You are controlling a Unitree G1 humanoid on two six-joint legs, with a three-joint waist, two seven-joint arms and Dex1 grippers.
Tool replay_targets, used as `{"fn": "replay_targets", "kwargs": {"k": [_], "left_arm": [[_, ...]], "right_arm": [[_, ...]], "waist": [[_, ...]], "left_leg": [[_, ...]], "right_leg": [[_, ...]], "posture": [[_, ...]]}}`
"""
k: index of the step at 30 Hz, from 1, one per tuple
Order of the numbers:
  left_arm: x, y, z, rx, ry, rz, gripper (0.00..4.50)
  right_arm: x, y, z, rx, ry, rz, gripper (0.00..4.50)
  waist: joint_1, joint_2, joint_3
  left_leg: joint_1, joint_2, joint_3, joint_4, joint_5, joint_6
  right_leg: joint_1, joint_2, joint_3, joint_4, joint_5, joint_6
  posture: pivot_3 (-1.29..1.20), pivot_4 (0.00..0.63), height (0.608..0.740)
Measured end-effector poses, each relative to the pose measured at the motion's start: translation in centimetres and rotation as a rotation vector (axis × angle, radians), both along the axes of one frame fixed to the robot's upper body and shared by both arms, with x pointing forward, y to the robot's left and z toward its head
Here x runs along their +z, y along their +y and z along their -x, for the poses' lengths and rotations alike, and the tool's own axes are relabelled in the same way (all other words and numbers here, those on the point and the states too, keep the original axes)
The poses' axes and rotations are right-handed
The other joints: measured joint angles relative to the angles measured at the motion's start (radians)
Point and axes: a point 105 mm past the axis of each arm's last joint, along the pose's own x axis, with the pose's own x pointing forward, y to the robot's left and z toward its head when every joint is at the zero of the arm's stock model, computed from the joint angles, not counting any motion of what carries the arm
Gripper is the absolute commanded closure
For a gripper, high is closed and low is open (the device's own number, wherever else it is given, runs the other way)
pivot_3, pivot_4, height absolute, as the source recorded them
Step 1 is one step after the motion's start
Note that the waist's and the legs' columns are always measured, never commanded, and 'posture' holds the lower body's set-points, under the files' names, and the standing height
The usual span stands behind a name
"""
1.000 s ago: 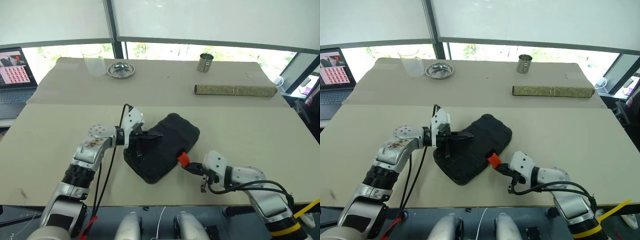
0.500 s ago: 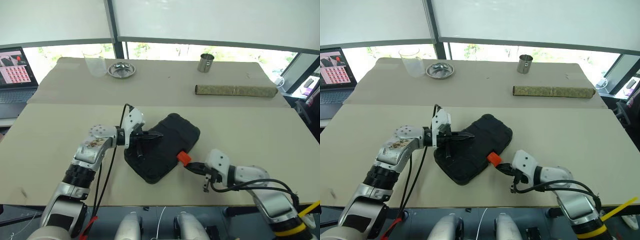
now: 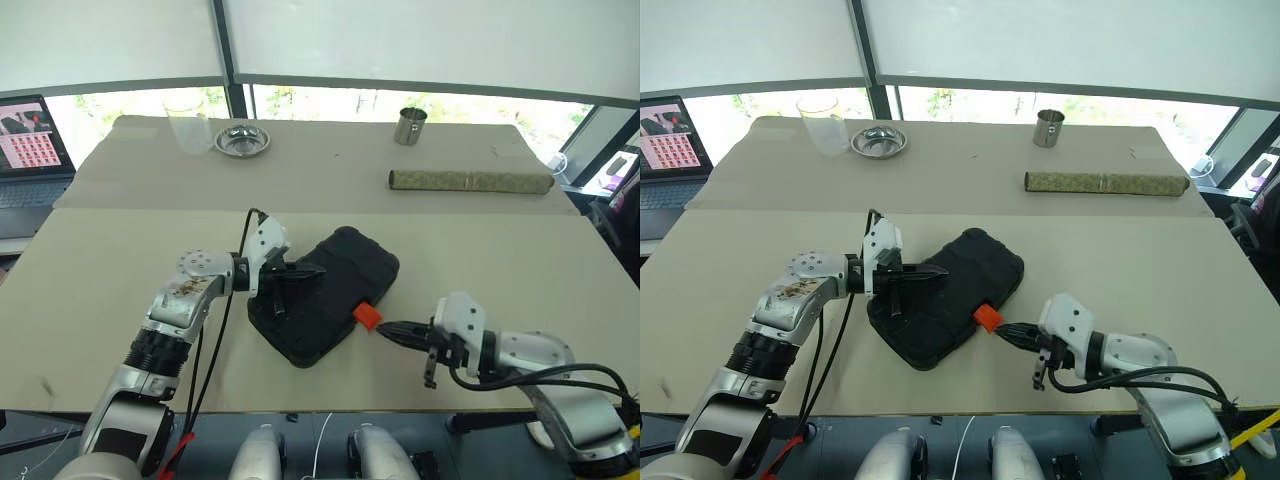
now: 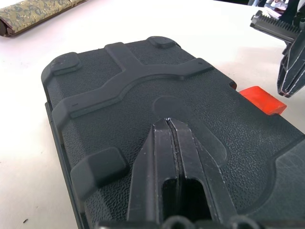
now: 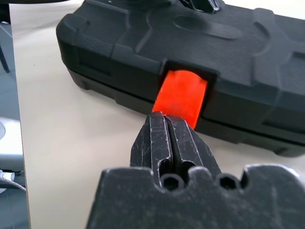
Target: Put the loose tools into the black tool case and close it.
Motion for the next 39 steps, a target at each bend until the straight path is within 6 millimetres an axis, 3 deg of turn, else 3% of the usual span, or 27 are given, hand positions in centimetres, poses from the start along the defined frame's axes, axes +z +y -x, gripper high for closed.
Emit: {"fn": "replay_targets", "kwargs": {"k": [3,17,31,39], "left_arm": [[0.0,0.0,0.0,0.002,0.001,-0.001,4.50],[0.0,0.3,0.1,0.013,-0.001,-0.011,4.50],[-0.3,0.3,0.3,0.016,-0.004,-0.019,4.50],[-0.3,0.3,0.4,0.012,-0.005,-0.028,4.50]], "right_arm": [[-0.9,0.2,-0.4,0.001,0.018,0.016,4.47],[-1.6,0.6,-2.0,-0.005,-0.019,0.011,4.47],[-0.7,1.0,-2.3,-0.002,-0.053,-0.032,4.47],[-2.6,0.3,-3.0,-0.037,-0.026,0.058,4.47]], "waist": [[0.000,0.000,0.000],[-0.002,0.000,0.000],[-0.006,0.000,0.000],[-0.006,0.001,-0.001]], "left_leg": [[0.000,0.000,0.000,0.000,0.000,0.000],[0.000,0.000,0.000,0.000,0.000,0.000],[0.000,0.000,0.000,-0.001,0.000,0.000],[0.001,0.000,0.001,-0.001,0.000,0.000]], "right_leg": [[0.000,0.000,0.000,0.000,0.000,0.000],[0.000,0.000,0.000,0.000,0.000,0.000],[0.000,0.000,0.000,0.000,0.000,0.000],[0.000,0.000,0.000,0.000,0.000,0.000]], "posture": [[0.00,0.150,0.740],[0.00,0.150,0.740],[0.00,0.150,0.740],[0.00,0.150,0.740]]}}
